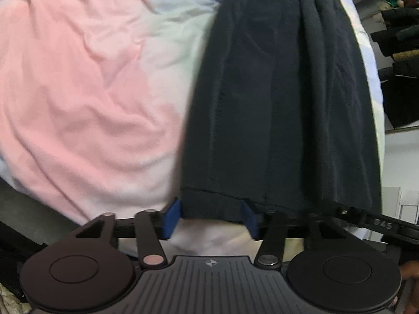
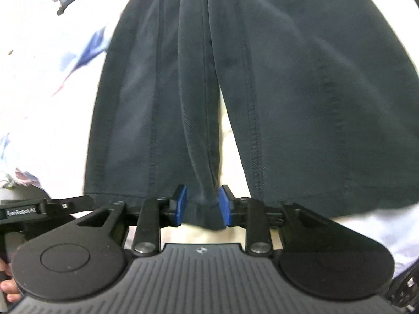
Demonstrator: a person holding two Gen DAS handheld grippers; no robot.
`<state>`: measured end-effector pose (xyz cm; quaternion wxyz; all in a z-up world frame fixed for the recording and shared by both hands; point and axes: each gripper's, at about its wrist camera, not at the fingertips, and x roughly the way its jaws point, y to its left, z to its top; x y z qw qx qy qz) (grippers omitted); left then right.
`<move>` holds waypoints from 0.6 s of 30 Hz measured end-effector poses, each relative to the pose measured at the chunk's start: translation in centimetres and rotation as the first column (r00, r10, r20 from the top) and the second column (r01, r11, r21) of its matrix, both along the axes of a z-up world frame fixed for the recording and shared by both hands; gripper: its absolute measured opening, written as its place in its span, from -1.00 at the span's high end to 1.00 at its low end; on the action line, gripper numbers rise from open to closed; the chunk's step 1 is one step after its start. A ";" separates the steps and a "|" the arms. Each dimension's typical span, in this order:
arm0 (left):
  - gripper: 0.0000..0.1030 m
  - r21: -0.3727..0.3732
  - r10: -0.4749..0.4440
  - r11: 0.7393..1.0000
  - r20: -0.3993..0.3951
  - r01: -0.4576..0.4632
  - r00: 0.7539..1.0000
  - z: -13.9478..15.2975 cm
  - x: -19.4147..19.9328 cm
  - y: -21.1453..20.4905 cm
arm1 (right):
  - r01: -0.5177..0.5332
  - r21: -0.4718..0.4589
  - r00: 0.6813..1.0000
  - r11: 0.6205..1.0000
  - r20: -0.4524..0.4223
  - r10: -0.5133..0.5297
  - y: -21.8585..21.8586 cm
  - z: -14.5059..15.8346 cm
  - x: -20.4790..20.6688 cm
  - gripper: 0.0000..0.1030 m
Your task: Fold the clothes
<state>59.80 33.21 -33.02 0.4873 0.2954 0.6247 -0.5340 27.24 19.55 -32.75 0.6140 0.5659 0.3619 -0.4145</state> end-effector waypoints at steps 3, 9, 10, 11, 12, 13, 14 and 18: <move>-0.37 -0.032 -0.002 0.999 0.004 0.002 1.000 2.5 -1.2 0.6 | 0.022 -0.033 1.000 0.999 0.022 -0.021 0.3 2.4 -2.0 0.37; -0.45 -0.089 0.005 0.996 0.033 -0.002 0.999 5.9 -6.3 0.7 | 0.047 -0.125 0.998 0.991 0.056 -0.040 1.3 6.4 -7.4 0.37; -0.45 -0.094 0.012 0.996 0.033 -0.009 0.999 6.2 -7.4 0.9 | 0.052 -0.139 0.997 0.989 0.066 -0.043 1.5 6.8 -8.6 0.37; -0.45 -0.100 0.019 0.995 0.032 -0.016 0.999 6.5 -8.6 1.1 | 0.056 -0.149 0.996 0.987 0.072 -0.045 1.8 7.3 -9.8 0.37; -0.45 -0.105 0.027 0.994 0.031 -0.023 0.999 6.8 -9.7 1.3 | 0.053 -0.161 0.996 0.986 0.078 -0.041 2.0 7.4 -10.9 0.37; -0.45 -0.111 0.037 0.993 0.028 -0.033 0.999 7.0 -10.9 1.6 | 0.043 -0.170 0.996 0.984 0.084 -0.029 2.2 7.5 -12.0 0.37; -0.45 -0.117 0.064 0.991 0.016 -0.062 0.998 7.0 -11.9 1.9 | 0.029 -0.177 0.996 0.984 0.086 -0.014 2.4 7.6 -13.0 0.37; -0.44 -0.111 0.198 0.973 -0.056 -0.203 0.979 5.4 -15.8 2.9 | -0.047 -0.208 0.997 0.977 0.057 0.060 3.6 8.7 -16.9 0.37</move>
